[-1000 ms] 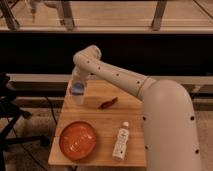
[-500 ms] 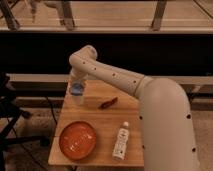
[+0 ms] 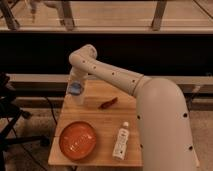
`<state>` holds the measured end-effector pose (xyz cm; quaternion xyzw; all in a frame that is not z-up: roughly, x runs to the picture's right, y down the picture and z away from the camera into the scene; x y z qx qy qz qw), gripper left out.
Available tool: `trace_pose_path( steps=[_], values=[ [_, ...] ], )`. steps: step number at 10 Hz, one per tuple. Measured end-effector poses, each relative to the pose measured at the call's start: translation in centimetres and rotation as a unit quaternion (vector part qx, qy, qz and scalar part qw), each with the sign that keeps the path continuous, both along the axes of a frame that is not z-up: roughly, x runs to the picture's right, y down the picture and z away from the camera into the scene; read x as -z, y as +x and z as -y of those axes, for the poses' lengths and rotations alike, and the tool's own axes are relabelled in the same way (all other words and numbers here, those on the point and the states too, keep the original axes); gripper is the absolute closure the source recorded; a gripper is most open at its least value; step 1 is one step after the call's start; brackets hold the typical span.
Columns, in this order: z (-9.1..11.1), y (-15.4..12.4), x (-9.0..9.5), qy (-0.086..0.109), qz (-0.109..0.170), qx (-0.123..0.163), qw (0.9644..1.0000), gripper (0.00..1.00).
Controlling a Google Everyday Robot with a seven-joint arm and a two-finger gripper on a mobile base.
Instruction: Place the white sponge in the ceramic cup
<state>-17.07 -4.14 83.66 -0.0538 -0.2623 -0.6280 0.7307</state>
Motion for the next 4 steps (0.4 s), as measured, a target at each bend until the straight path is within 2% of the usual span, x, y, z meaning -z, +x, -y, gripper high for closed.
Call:
trace_pose_path(
  steps=[4],
  values=[
    [0.15, 0.11, -0.21, -0.006, 0.001, -0.006, 1.0000, 0.20]
  ],
)
